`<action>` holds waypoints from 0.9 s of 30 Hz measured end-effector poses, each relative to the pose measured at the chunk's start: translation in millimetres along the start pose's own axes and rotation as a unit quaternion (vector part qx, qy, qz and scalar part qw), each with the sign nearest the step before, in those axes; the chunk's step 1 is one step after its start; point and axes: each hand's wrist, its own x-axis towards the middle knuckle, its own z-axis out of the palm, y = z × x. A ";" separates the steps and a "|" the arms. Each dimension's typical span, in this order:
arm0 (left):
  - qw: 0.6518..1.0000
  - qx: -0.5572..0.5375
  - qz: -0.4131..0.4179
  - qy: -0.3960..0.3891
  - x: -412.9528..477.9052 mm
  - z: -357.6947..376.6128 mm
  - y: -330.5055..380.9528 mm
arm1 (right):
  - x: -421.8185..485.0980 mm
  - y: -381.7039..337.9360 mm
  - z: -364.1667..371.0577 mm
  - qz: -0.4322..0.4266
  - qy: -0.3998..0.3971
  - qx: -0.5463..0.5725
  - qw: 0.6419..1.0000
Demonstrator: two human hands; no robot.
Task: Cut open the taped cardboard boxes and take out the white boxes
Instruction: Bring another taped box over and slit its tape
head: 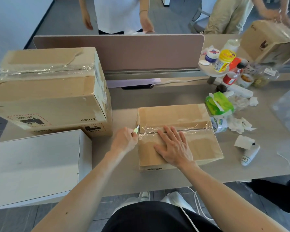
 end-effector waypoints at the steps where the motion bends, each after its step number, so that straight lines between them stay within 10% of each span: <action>1: 1.000 -0.003 0.010 -0.002 -1.3 0.0 -1.7 | 0.0 0.4 0.9 0.000 0.003 0.000 1.000; 27: 0.982 -0.180 0.006 -0.065 -23.9 4.9 -32.0 | -0.1 1.4 1.9 0.001 0.022 0.003 1.000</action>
